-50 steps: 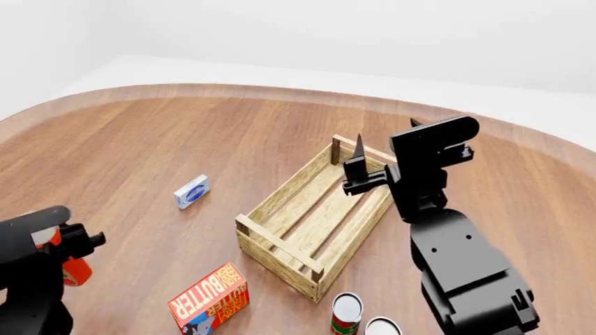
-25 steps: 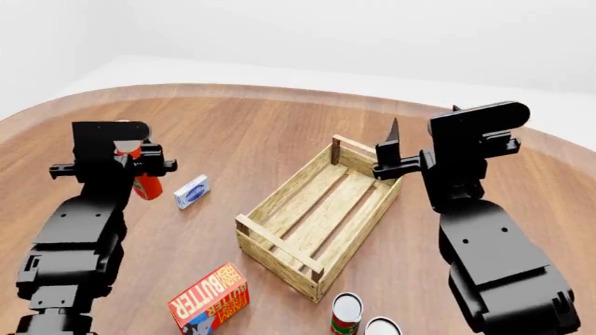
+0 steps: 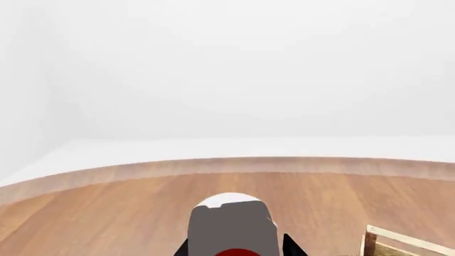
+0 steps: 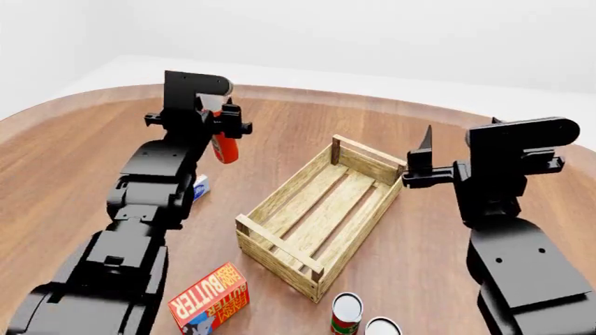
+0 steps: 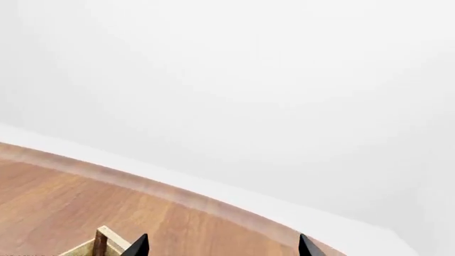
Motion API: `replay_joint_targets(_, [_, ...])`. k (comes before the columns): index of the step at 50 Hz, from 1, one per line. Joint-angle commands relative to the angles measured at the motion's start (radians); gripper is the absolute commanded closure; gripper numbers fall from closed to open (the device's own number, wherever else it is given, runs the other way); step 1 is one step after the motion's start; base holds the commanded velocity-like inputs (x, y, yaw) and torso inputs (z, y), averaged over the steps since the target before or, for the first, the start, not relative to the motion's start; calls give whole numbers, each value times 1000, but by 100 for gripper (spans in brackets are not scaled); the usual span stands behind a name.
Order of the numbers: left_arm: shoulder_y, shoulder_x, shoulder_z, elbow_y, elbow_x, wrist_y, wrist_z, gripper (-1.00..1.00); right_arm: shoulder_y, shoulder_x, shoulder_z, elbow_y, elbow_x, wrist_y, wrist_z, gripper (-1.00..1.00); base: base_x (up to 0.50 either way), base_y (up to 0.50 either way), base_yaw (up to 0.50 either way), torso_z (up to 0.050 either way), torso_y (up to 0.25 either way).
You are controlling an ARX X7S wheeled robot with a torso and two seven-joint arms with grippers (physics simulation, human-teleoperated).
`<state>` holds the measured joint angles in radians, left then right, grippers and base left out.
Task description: Pick up the ketchup, and put it in the wooden tray.
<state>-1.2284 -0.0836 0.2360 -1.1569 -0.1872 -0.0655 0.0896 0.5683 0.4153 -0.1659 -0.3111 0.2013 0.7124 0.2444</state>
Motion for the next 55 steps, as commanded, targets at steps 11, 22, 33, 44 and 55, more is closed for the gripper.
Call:
replay_joint_targets(11, [-141,84,943,-113,-882,143,-116,100,-97,36,117,-101,49,22,24,-100,0,0,0,0,1])
replay_joint_targets(22, [-163,84,1244,-65,-1194,201,-177,100,-167,61,192,-186,87,52,29,-100,0,0,0,0,0])
replay_joint_targets(33, [-166,84,1311,-21,-1266,222,-208,100,-171,88,237,-241,116,117,34,-100,0,0,0,0,1])
replay_joint_targets(44, [-158,84,1319,-5,-1276,220,-225,100,-175,97,253,-263,126,143,40,-100,0,0,0,0,-45])
replay_joint_targets(55, [-159,84,1319,10,-1266,212,-247,100,-180,102,263,-269,130,152,45,-100,0,0,0,0,-120])
